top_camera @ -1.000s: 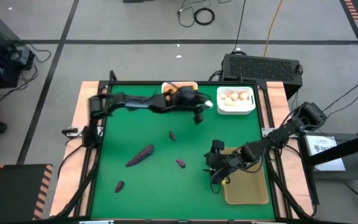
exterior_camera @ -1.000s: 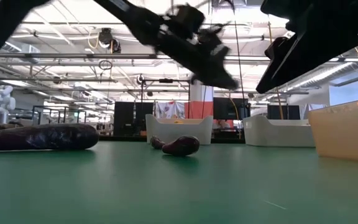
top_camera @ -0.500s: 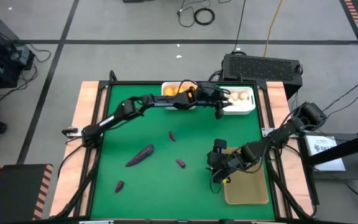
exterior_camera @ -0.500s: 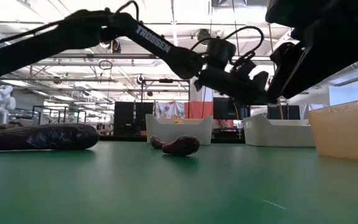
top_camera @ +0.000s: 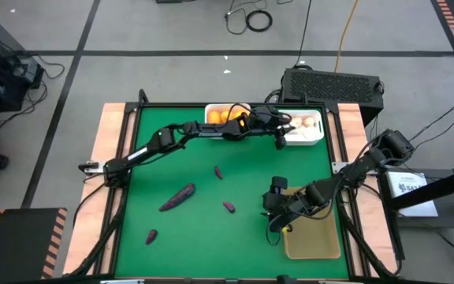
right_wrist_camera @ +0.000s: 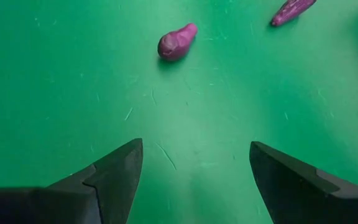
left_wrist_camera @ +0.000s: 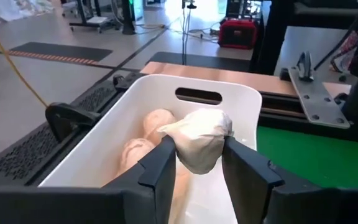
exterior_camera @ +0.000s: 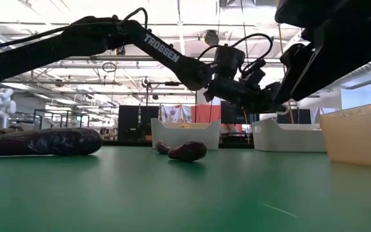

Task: Sort produce into baskets
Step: Put the garlic into the right white bin, then put the eggplant into the light orange bin

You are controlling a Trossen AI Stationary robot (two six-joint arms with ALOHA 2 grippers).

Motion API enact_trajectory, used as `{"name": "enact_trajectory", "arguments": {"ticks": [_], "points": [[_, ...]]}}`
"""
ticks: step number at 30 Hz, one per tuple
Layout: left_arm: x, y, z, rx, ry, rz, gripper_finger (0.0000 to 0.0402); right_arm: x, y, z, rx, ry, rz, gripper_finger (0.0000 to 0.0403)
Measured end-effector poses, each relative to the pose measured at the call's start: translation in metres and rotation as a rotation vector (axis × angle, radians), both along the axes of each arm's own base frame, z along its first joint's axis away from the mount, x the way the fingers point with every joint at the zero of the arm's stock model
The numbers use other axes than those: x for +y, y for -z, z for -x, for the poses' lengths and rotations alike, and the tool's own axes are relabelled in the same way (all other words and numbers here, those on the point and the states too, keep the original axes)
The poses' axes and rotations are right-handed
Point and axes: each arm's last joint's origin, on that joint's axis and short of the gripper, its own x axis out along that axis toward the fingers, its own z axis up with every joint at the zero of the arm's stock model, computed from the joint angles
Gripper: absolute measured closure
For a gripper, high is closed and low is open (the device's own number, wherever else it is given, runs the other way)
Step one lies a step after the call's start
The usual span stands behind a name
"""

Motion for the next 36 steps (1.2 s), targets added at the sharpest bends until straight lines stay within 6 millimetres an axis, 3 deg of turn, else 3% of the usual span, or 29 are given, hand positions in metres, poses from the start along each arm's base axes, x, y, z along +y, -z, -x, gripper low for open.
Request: {"name": "enact_trajectory", "arguments": {"ticks": [12, 19, 26, 36], "points": [[-0.001, 0.002, 0.001, 0.034, -0.028, 0.004, 0.0193, 0.0, 0.0, 0.0, -0.001, 0.0, 0.0, 0.0117], [-0.007, -0.025, 0.012, 0.163, -0.023, 0.04, 0.0192, 0.0, 0.0, 0.0, -0.005, 0.0, -0.003, 0.0117], [-0.021, -0.061, 0.048, 0.496, -0.012, 0.125, 0.0191, 0.001, -0.001, -0.001, -0.018, 0.003, -0.013, 0.0117], [-0.043, -0.127, 0.125, 0.897, 0.034, 0.178, 0.0191, 0.0, -0.005, -0.008, -0.097, 0.053, -0.046, 0.0117]]}}
